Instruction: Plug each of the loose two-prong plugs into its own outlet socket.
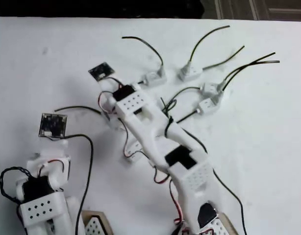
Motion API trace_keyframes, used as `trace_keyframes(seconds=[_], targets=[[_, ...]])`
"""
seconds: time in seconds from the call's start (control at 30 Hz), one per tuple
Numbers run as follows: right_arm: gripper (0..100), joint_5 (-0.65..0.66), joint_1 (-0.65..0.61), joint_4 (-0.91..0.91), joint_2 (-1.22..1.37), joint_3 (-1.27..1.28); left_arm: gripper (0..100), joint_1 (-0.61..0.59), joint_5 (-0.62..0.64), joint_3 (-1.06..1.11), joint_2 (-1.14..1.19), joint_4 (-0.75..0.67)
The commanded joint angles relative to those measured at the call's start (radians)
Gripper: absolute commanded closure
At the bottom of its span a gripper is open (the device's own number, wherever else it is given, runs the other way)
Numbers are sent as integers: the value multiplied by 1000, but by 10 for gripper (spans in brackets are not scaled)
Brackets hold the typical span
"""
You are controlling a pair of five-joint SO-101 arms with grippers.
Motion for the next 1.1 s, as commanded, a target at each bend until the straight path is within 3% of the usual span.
trace_keyframes(seconds=[0.0, 0.9, 1.07], targets=[[861, 8, 8, 13, 24, -92, 972, -10, -6, -6, -12, 0], [866, 6, -68, 133, 96, -106, 972, -10, -8, -5, -12, 0], [985, 52, -68, 133, 90, -107, 972, -10, -8, -5, -12, 0]])
